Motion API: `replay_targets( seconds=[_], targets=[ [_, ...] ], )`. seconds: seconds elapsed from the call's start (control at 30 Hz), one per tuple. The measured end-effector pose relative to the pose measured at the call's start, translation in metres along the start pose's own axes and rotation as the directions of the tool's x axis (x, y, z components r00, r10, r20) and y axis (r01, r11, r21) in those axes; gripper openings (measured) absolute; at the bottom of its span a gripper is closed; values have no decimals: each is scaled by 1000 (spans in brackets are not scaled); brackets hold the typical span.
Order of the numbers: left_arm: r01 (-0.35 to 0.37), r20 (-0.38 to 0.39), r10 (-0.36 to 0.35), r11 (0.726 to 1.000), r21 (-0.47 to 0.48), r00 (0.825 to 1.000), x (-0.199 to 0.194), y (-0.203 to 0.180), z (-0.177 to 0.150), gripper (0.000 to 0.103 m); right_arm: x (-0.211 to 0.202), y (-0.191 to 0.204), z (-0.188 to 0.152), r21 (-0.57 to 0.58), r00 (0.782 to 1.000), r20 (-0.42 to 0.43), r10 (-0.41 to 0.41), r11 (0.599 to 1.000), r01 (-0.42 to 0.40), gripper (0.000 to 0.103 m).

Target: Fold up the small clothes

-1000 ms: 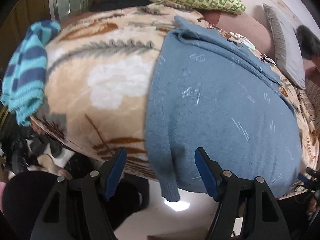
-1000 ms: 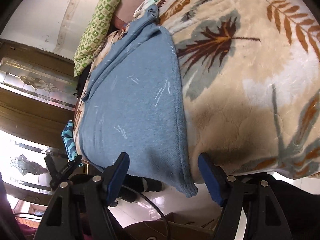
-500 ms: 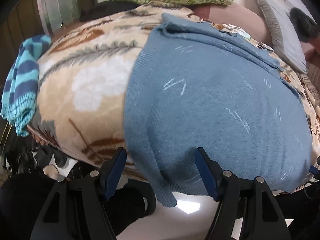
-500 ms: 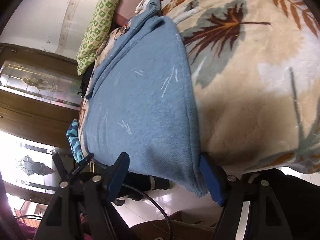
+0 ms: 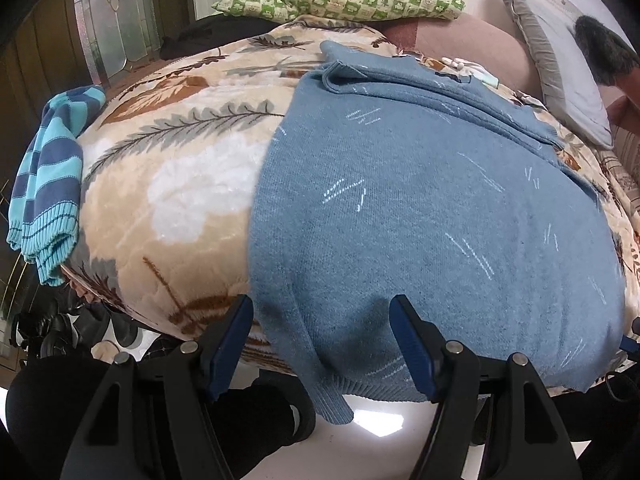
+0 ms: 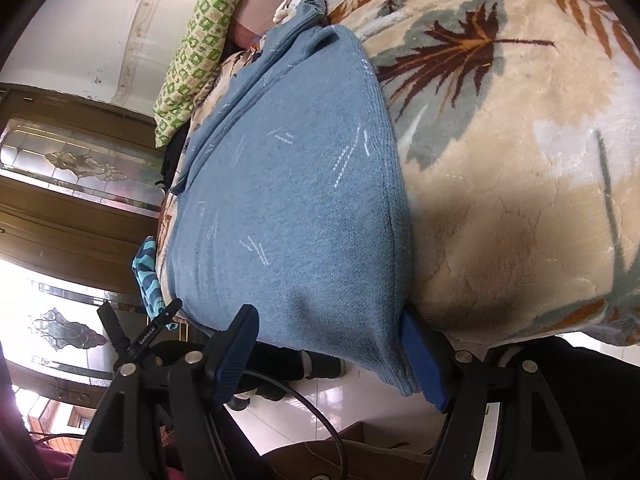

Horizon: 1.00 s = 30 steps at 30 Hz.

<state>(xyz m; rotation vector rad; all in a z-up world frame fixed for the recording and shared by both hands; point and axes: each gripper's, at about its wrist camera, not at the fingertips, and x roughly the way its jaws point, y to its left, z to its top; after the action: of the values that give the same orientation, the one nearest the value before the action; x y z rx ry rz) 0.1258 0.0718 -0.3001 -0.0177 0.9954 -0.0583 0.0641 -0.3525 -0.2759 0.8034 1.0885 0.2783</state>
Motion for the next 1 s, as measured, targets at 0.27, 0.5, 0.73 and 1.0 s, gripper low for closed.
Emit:
replay_targets(
  seconds=[0.27,0.5,0.73,1.0],
  targets=[
    [40,-27,-40,999,0,999,5,-2,-1,51,3,2,-2,-2,1000,-11,18,1000,-18,72],
    [72,-32,-73,997,-27,997,5,8,2,15,14,10,-8,-11,998,-13,61,998,-61,36],
    [80,-36,-80,997,-2,996,3,9,4,8,29,15,-11,-24,998,-46,43,999,-44,33],
    [103,-93,-104,994,-24,990,12,6,-2,47,39,21,-13,-25,997,-80,20,999,-22,39]
  ],
)
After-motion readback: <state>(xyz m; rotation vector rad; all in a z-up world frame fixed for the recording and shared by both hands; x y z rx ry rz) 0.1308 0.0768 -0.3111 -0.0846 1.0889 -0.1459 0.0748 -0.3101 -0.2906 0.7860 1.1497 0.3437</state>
